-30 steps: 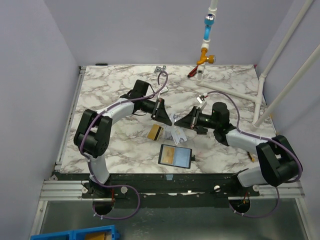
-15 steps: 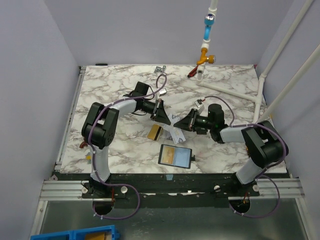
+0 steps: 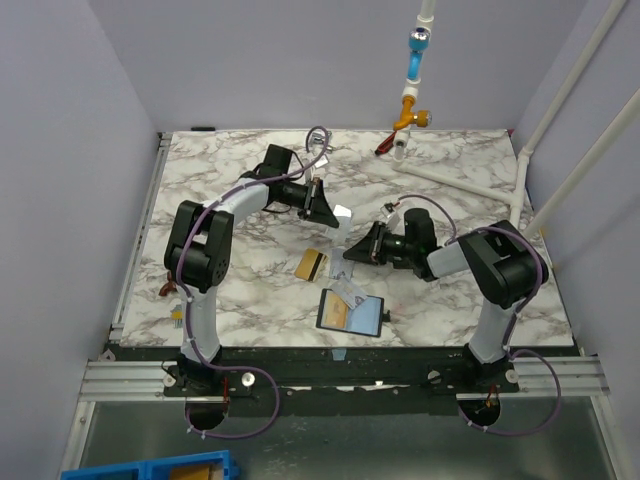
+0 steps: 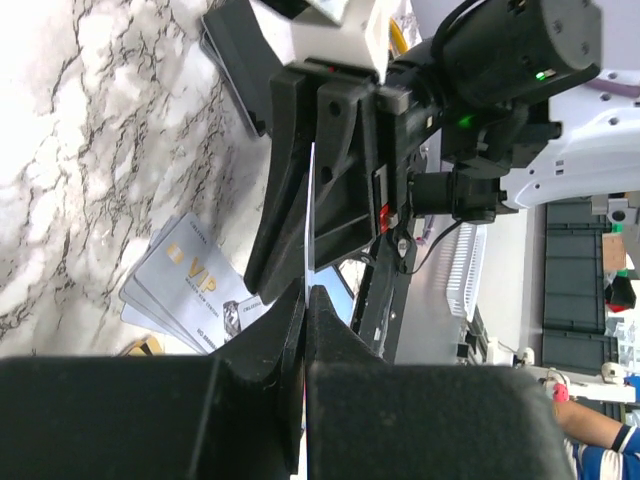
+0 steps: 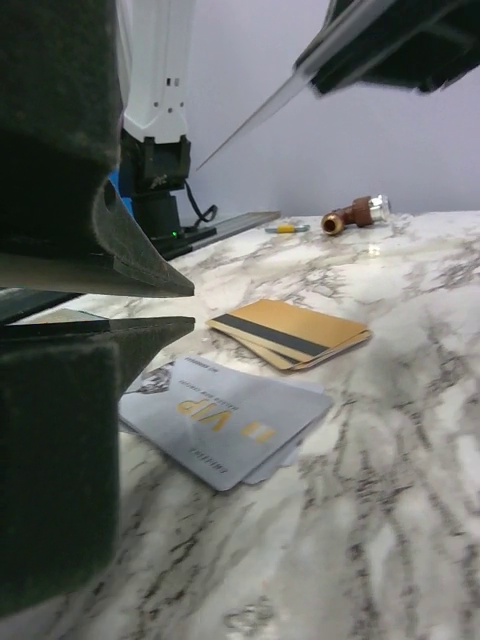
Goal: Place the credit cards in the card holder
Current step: Pick up the credit card from the center of the board, then move the credit card to the center of the board.
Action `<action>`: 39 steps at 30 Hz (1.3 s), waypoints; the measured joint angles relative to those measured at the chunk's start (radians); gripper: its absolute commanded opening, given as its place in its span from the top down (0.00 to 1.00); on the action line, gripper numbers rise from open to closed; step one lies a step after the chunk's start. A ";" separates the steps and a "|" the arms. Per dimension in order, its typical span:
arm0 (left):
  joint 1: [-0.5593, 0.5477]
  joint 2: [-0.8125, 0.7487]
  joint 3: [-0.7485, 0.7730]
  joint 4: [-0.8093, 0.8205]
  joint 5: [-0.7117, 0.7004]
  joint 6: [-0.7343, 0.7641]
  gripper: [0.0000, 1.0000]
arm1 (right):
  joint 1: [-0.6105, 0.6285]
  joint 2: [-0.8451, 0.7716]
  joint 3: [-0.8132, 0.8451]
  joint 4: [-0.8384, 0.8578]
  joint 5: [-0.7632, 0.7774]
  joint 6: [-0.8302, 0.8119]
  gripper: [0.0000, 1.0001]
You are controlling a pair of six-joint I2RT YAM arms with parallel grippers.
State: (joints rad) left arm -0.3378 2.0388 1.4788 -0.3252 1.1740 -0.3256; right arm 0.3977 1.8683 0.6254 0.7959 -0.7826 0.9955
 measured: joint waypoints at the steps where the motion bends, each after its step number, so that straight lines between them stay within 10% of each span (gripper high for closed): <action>1: 0.001 0.000 0.000 -0.007 -0.002 0.011 1.00 | 0.000 -0.001 0.010 -0.006 0.007 -0.013 0.84; 13: 0.012 -0.056 -0.072 -0.087 -0.003 0.059 1.00 | 0.010 -0.301 0.047 -0.408 0.188 -0.249 0.79; 23: 0.016 -0.098 -0.106 -0.133 -0.003 0.090 1.00 | 0.267 -0.624 -0.122 -0.741 0.409 -0.290 0.83; 39: 0.016 -0.107 -0.085 -0.188 -0.005 0.120 1.00 | 0.361 -0.568 -0.159 -0.837 0.514 -0.290 0.83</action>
State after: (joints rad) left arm -0.3218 1.9316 1.3937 -0.5129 1.1694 -0.2054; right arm 0.7589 1.3006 0.4667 -0.0414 -0.2687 0.7052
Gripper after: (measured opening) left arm 0.011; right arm 0.169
